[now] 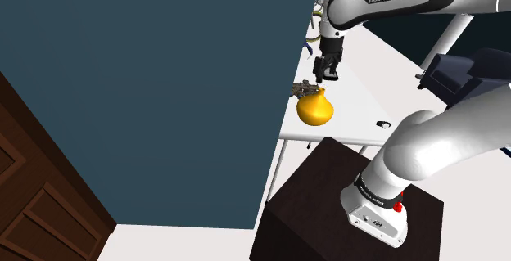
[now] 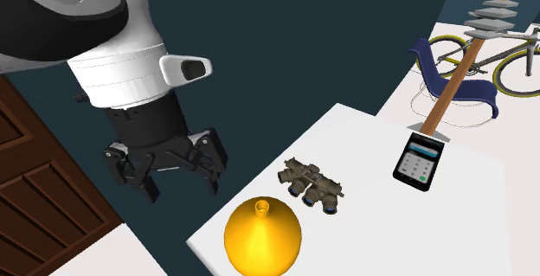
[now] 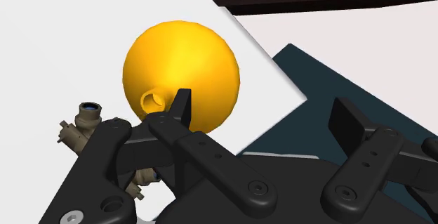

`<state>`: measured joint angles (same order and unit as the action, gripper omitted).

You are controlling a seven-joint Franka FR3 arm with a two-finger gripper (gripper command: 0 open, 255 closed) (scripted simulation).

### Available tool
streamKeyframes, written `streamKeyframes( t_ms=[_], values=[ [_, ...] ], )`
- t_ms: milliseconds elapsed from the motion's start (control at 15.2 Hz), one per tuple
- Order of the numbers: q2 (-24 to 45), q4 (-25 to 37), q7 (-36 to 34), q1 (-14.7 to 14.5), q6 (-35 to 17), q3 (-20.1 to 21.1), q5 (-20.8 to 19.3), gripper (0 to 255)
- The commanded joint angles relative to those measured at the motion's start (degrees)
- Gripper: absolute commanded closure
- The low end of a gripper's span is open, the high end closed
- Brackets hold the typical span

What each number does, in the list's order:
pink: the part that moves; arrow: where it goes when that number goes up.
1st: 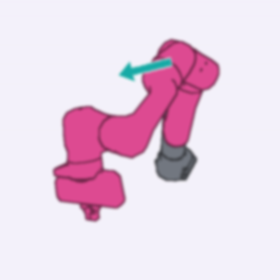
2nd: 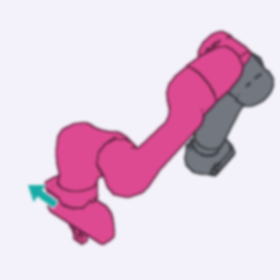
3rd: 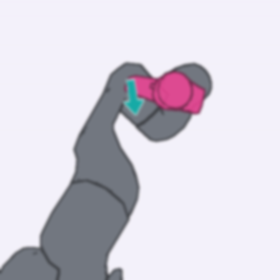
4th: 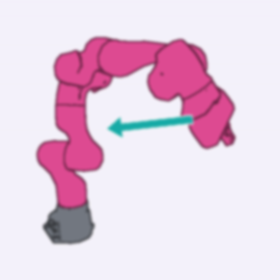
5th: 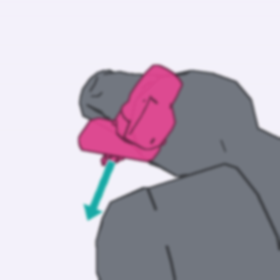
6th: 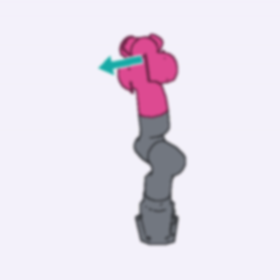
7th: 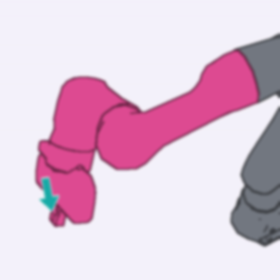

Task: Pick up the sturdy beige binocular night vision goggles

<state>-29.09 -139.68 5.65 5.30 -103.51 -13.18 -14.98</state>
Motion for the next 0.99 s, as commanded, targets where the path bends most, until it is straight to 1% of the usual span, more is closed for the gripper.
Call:
streamKeyframes(
  t_ms=[0,264,462,660,924],
  values=[
    [2.8,0.8,2.3,0.5,-3.1,-2.2,-0.5,0],
    [10.1,3.8,7.2,1.2,-9.1,-6.5,0.0,0],
    [16.1,6.8,11.4,1.5,-13.2,-9.5,1.7,0],
    [22.6,10.5,16.0,1.8,-16.8,-12.0,4.6,0],
    [31.7,16.5,23.0,3.0,-20.3,-14.3,10.4,0]
  ],
)
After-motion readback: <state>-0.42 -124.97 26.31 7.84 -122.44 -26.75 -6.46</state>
